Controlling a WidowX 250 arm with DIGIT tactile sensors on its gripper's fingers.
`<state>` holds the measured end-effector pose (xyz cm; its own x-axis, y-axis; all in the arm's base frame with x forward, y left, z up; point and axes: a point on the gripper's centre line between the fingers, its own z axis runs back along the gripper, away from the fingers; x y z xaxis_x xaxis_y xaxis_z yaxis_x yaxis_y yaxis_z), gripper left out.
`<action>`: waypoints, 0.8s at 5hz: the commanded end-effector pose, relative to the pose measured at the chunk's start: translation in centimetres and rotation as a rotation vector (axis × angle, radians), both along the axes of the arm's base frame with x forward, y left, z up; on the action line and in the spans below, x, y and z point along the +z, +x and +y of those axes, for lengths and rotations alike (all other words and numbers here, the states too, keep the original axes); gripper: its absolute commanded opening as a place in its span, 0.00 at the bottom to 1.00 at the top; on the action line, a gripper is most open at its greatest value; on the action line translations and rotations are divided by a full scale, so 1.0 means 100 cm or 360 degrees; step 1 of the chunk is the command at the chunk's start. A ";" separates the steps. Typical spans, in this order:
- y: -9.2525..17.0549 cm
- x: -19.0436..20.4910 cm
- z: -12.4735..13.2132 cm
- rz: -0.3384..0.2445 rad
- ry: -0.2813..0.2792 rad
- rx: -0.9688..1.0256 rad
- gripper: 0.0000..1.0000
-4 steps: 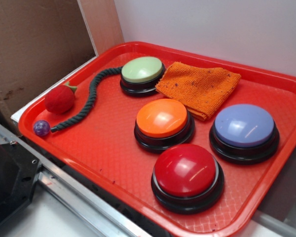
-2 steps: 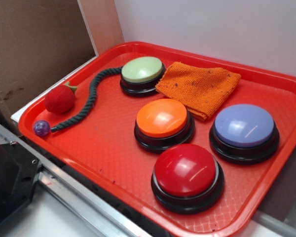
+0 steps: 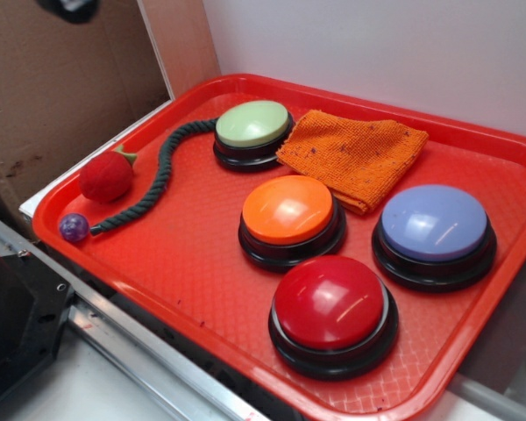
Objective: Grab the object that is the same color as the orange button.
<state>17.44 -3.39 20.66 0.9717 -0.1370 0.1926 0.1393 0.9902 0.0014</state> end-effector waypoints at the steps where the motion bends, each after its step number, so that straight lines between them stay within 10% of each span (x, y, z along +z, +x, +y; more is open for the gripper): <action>1: 0.064 -0.046 -0.024 -0.0125 -0.0032 -0.0141 1.00; 4: 0.137 -0.118 -0.053 -0.0100 0.0089 -0.0181 1.00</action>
<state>30.25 -8.20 6.98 0.9522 -0.2504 0.1749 0.2426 0.9679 0.0652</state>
